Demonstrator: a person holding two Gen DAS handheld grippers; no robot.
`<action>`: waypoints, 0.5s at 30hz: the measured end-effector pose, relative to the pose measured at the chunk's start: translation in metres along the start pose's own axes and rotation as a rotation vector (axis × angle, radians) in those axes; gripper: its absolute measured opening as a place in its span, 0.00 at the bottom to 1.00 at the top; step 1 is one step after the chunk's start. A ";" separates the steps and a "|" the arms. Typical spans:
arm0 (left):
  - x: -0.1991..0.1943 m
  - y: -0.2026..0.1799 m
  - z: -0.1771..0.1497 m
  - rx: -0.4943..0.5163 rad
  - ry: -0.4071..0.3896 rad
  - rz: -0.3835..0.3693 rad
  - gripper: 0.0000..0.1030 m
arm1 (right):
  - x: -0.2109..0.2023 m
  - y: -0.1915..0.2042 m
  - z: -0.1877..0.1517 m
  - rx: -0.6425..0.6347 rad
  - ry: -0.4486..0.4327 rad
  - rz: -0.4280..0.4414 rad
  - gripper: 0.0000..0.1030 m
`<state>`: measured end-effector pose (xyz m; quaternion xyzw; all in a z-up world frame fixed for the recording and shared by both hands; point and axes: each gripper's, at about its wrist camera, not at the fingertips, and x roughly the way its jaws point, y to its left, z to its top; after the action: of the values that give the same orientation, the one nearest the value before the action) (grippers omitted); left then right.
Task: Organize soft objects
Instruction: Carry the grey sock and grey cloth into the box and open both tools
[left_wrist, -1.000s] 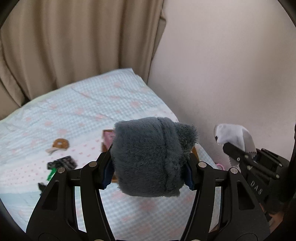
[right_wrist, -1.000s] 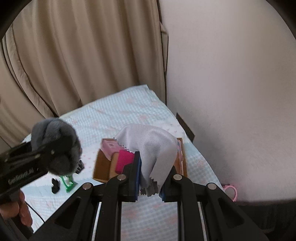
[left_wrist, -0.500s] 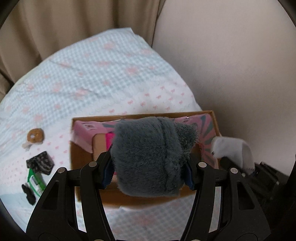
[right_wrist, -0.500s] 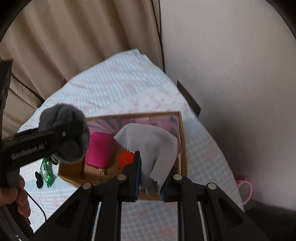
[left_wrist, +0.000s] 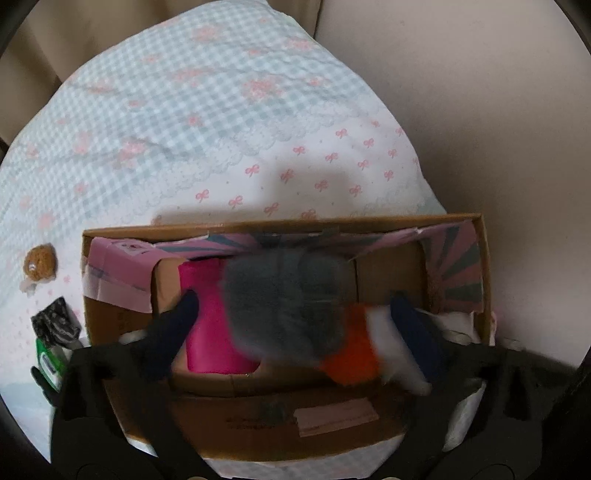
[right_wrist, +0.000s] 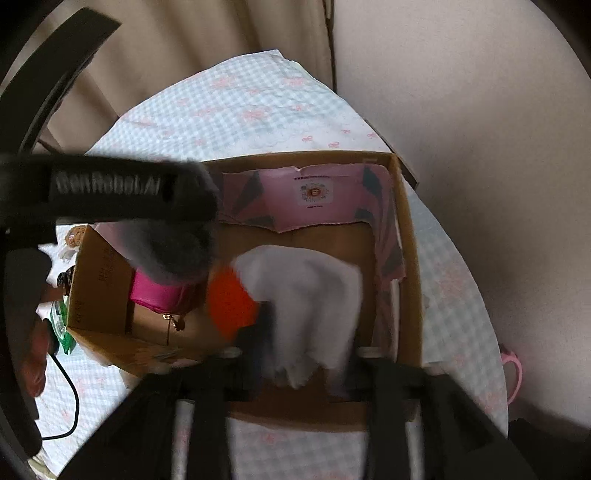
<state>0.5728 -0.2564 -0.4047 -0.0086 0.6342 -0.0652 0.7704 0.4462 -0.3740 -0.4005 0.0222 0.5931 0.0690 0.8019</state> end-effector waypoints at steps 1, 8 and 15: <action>-0.001 0.000 0.001 0.006 -0.005 0.005 1.00 | -0.001 0.000 -0.001 -0.004 -0.016 0.018 0.98; -0.009 0.004 0.001 0.009 -0.014 0.019 1.00 | -0.004 0.004 -0.008 -0.053 -0.062 0.045 1.00; -0.022 0.004 -0.002 0.013 -0.030 0.029 1.00 | -0.018 0.003 -0.004 -0.062 -0.105 0.047 1.00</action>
<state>0.5674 -0.2503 -0.3842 0.0044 0.6220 -0.0582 0.7808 0.4370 -0.3739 -0.3843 0.0148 0.5471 0.1046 0.8304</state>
